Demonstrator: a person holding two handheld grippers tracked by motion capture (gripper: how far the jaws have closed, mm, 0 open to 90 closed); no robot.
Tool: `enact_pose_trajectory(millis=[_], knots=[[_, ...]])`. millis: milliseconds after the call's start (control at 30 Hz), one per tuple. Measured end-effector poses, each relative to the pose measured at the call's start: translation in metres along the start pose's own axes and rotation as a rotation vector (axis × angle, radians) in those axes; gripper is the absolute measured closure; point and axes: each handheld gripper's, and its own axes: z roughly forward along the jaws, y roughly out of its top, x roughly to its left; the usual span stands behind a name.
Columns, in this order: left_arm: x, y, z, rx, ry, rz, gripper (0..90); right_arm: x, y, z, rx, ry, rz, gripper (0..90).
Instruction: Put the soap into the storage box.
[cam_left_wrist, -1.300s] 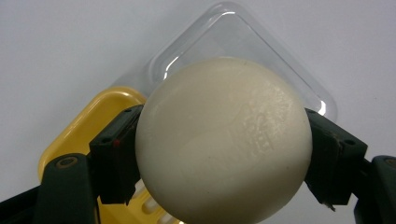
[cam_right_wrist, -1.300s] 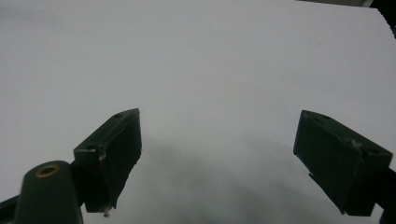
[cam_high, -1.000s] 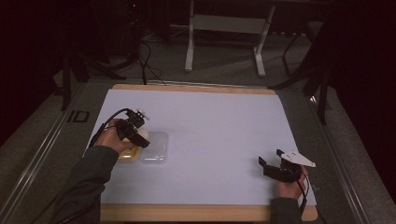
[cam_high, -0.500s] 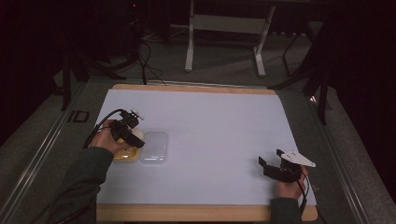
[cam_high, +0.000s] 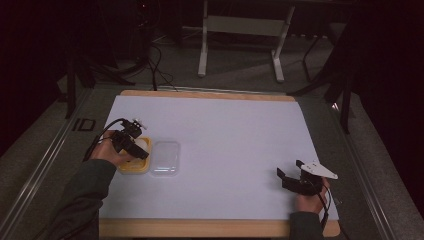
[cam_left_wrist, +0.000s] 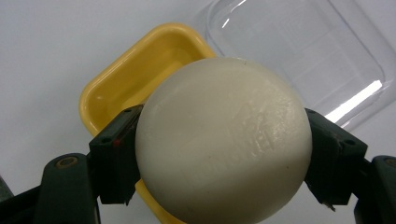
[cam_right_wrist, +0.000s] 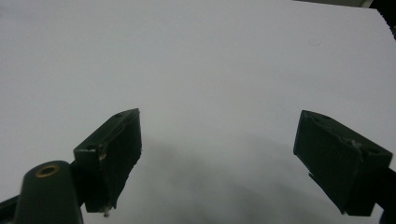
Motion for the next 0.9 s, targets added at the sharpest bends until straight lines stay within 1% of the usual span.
enact_pose_trajectory(millis=[333, 533, 633, 900], knots=[[0.009, -0.002, 0.007, 0.028, -0.002, -0.014, 24.2, 0.000, 0.000, 0.000, 0.001, 0.000, -0.001, 14.8], [0.012, -0.003, 0.012, 0.045, -0.003, -0.021, 24.2, 0.000, 0.000, 0.000, 0.000, 0.000, -0.001, 14.8], [0.013, -0.004, 0.015, 0.046, -0.007, -0.032, 24.2, 0.000, 0.000, 0.000, 0.000, 0.001, 0.000, 14.8], [0.015, -0.006, 0.020, 0.060, -0.008, -0.036, 24.2, 0.000, 0.000, 0.000, 0.001, 0.001, -0.001, 14.8]])
